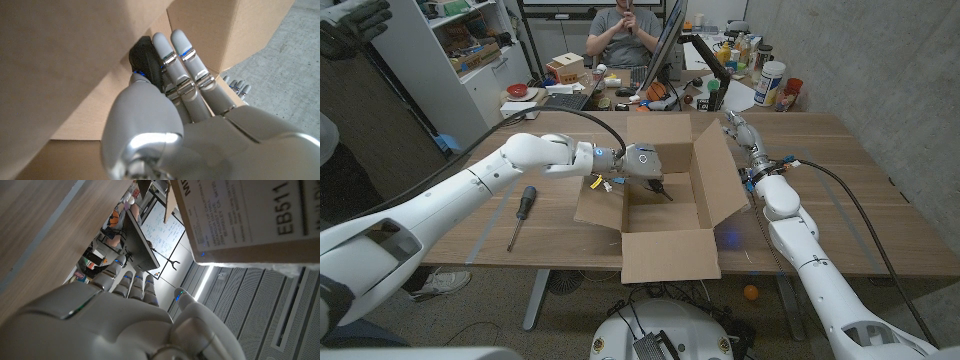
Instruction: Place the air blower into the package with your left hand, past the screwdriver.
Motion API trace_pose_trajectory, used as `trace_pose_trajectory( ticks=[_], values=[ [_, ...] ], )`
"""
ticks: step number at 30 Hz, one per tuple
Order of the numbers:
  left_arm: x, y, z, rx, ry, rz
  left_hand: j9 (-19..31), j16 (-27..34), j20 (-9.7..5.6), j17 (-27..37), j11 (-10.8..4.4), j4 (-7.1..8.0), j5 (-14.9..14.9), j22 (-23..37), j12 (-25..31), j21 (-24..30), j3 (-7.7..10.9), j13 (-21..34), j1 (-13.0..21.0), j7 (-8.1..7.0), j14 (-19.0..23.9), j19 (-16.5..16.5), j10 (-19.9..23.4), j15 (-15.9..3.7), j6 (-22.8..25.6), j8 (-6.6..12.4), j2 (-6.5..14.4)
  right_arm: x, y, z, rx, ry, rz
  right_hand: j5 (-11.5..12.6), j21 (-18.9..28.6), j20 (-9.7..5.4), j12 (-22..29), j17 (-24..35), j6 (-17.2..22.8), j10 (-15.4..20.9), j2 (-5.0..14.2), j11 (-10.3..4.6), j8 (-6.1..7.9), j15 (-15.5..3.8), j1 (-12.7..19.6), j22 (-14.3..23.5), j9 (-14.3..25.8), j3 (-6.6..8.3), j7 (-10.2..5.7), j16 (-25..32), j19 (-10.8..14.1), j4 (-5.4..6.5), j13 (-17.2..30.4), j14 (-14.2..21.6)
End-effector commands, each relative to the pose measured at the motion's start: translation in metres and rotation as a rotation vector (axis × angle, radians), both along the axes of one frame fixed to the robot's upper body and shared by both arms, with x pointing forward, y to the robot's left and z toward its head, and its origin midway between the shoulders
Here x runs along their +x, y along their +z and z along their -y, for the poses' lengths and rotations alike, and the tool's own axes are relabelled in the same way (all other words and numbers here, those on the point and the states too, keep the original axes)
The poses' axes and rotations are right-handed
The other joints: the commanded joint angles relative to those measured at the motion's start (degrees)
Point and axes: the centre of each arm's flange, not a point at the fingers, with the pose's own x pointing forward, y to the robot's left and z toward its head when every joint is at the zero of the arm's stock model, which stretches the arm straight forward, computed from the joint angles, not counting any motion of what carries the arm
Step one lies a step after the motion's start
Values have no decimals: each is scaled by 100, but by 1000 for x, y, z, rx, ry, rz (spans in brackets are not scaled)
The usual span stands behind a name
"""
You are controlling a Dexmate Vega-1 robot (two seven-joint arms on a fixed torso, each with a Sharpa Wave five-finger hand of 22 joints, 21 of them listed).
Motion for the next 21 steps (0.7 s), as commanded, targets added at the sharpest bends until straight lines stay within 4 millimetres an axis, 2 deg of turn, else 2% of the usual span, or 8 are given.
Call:
trace_pose_trajectory(
  ticks=[1, 7, 9, 11, 14, 16, 19, 21],
  values=[
    [11, -12, 7, 30, 40, 2, -7, -101, 57, -16, -142, 171, -53, -12, -77, 71, -160, 20, -206, 147, -150, 75, -455, 0, -241, -80, -14, 5, -1, 3, 5, 4, -6, 33, -16, -326, -10, 15, -39, -22, 398, -3, -17, -207, -9, 33, 23, 4, -11, -1, 34, 22, 11, 3],
    [15, -15, 11, 32, 81, -20, -61, -375, 188, -245, -128, 134, -24, -93, -140, 60, -339, 40, -321, 315, -626, 201, -1013, 8, -794, -129, -53, 5, -1, 5, 5, 4, -5, 34, -19, -323, -13, 19, -50, -34, 402, 19, -18, -204, -19, 34, 23, 0, 3, 0, 30, 29, 12, -3],
    [16, -16, 12, 32, 100, -16, -96, -394, 239, -291, -88, 190, -5, -112, -136, 22, -453, 49, -469, 320, -757, 221, -1247, 35, -1116, -136, -49, 5, -1, 5, 6, 3, -7, 33, -19, -320, -13, 21, -62, -35, 404, 55, -22, -196, -25, 34, 23, -3, 13, 1, 31, 33, 12, -5],
    [17, -16, 14, 22, 122, -33, -140, -379, 317, -308, -20, 275, 11, -136, -80, -50, -670, 56, -922, 400, -832, 262, -1335, 47, -1376, -139, -19, 6, -2, 6, 7, 4, -9, 32, -19, -322, -14, 23, -69, -40, 402, 65, -23, -185, -31, 34, 24, -8, 26, 1, 30, 37, 13, -9],
    [19, -17, 16, 16, 160, -26, -254, -350, 437, -312, 155, 314, 157, -200, -58, -389, -1047, 60, -1906, 159, -1003, 405, -1529, 161, -2137, -117, 88, 7, -3, 7, 7, 6, -12, 28, -19, -315, -16, 28, -80, -52, 395, 89, -25, -162, -44, 35, 24, -20, 50, 3, 29, 43, 14, -14],
    [19, -16, 17, 3, 186, -42, -327, -390, 670, -323, 349, 324, 333, -193, -112, -752, -1099, 55, -2750, -22, -1305, 497, -1790, 404, -2722, -106, 135, 7, -3, 7, 7, 6, -12, 25, -20, -315, -16, 31, -83, -56, 390, 107, -24, -147, -53, 36, 25, -27, 70, 2, 28, 46, 15, -21],
    [20, -13, 17, -9, 217, -41, -374, -422, 915, -331, 586, 301, 457, -183, -150, -1089, -1127, 49, -3576, -75, -1690, 525, -2108, 663, -3291, -117, 75, 7, -2, 7, 6, 6, -10, 22, -20, -316, -17, 34, -90, -62, 388, 117, -26, -148, -60, 36, 25, -34, 76, 2, 27, 50, 15, -26],
    [20, -12, 17, -21, 226, -40, -388, -448, 1060, -334, 671, 270, 507, -178, -178, -1255, -1152, 46, -3902, -86, -1960, 505, -2392, 781, -3508, -98, -2, 8, -2, 6, 4, 8, -10, 20, -20, -311, -19, 36, -94, -69, 387, 134, -26, -143, -66, 37, 25, -39, 83, 5, 26, 52, 16, -25]
  ],
)
